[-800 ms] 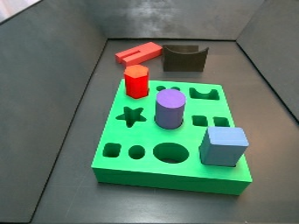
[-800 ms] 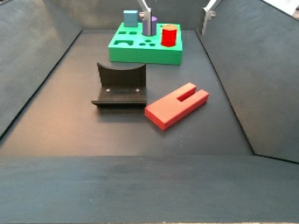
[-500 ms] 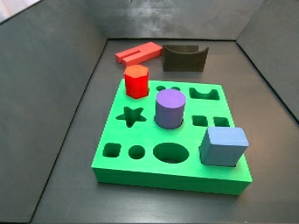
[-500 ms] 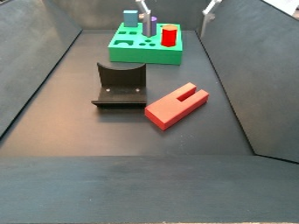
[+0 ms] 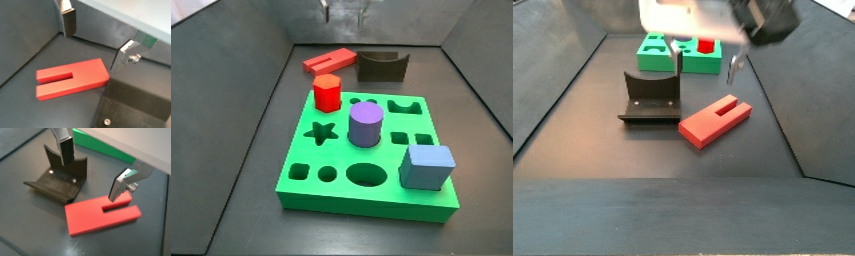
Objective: Pick up the double-square object. Move up. Rotate the double-square object. Place the double-square object on the fixture. Regrasp the double-square object. Move to above the board. Insert the double-square object.
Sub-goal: Pick up the double-square object.
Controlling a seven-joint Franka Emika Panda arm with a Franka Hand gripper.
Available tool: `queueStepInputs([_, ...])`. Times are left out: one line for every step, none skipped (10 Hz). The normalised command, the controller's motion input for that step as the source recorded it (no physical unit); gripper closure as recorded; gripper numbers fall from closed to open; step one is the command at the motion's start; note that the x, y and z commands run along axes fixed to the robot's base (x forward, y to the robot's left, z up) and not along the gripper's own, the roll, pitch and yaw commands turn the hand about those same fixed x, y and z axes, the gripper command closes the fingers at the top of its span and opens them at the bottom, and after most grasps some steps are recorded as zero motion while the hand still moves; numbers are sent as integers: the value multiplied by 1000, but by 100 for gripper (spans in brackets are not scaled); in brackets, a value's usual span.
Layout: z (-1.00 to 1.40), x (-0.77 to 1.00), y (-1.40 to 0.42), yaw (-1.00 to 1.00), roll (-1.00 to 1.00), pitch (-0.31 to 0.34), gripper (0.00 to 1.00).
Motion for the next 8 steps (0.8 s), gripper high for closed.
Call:
queueStepInputs([-623, 0, 234, -569, -201, -41, 0])
queueStepInputs([-594, 0, 260, -523, -226, -59, 0])
queueStepInputs([-577, -220, 249, -480, -260, -91, 0])
queueStepInputs([-423, -309, 177, -440, -350, -116, 0])
queueStepInputs([-257, -200, 106, -303, -434, -116, 0])
queueStepInputs([-251, -114, 94, -283, -430, -121, 0])
queueStepInputs([-437, -180, -109, -269, -319, -131, 0])
queueStepInputs([-529, 0, -426, -200, -226, -101, 0])
